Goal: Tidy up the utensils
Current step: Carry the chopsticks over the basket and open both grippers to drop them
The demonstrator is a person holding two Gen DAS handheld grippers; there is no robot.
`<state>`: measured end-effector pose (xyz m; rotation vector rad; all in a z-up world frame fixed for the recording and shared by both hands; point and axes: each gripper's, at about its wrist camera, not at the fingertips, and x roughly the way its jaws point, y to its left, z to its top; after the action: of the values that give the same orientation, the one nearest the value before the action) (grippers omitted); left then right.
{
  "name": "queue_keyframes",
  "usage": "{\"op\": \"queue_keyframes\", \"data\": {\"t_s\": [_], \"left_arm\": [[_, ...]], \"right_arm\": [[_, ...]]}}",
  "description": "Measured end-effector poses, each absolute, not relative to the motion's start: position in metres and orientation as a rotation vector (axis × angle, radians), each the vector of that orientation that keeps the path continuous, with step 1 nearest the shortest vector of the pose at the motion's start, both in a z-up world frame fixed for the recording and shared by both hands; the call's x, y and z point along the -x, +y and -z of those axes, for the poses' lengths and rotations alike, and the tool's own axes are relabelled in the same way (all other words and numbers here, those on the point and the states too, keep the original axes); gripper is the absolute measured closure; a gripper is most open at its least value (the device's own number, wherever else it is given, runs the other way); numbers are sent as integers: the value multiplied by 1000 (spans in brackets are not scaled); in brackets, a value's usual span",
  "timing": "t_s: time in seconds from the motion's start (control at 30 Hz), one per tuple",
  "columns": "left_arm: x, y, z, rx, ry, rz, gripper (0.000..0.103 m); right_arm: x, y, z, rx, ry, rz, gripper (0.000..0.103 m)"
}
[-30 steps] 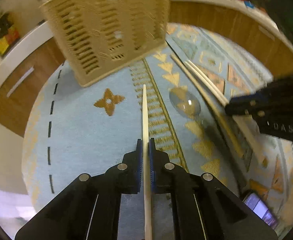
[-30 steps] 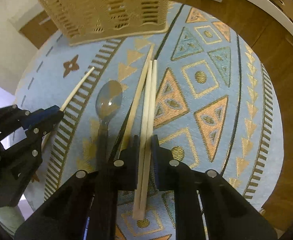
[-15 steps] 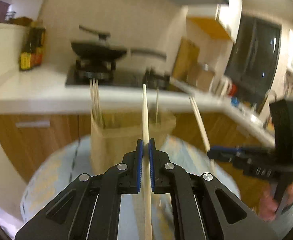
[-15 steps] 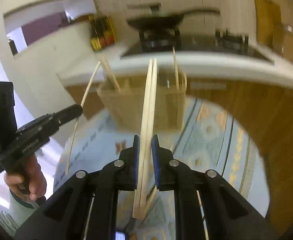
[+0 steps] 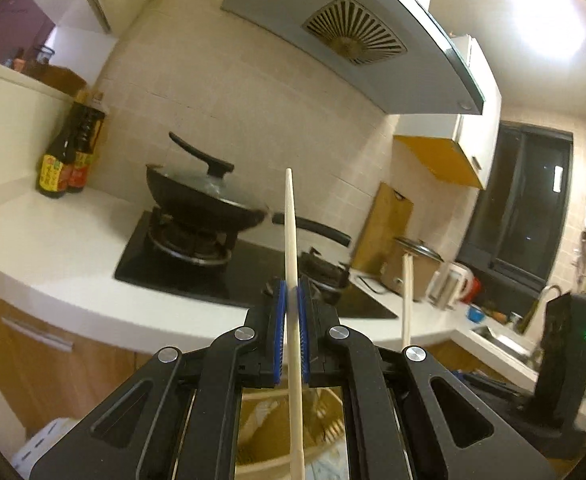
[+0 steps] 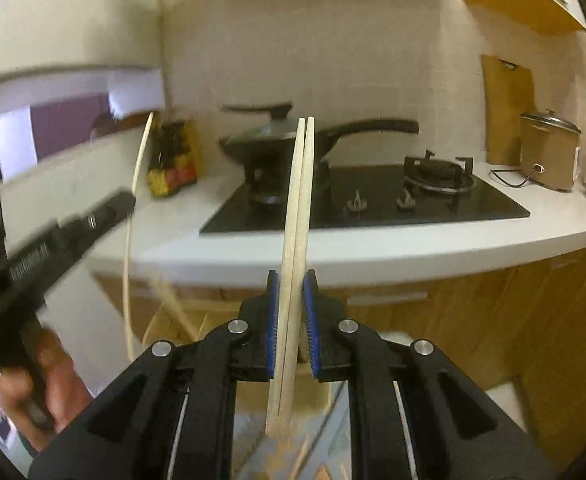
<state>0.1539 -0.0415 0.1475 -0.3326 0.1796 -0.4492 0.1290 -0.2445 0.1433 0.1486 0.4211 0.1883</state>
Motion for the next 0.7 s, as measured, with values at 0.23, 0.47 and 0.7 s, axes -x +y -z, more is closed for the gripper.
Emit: {"op": "queue_keyframes", "data": {"t_s": [0.23,0.47,0.7], "left_arm": [[-160,-77,-130,223,64,334,99],[-169,-88,-109,173,47,263,98],[-176,-80,-94,211,78,285,98]], "right_arm": [[-161,-252,-134,-183,315,-132,93],[-176,-243,-108,-115,266,-53,92],[-180,-244,-92,-127,304,-103,92]]}}
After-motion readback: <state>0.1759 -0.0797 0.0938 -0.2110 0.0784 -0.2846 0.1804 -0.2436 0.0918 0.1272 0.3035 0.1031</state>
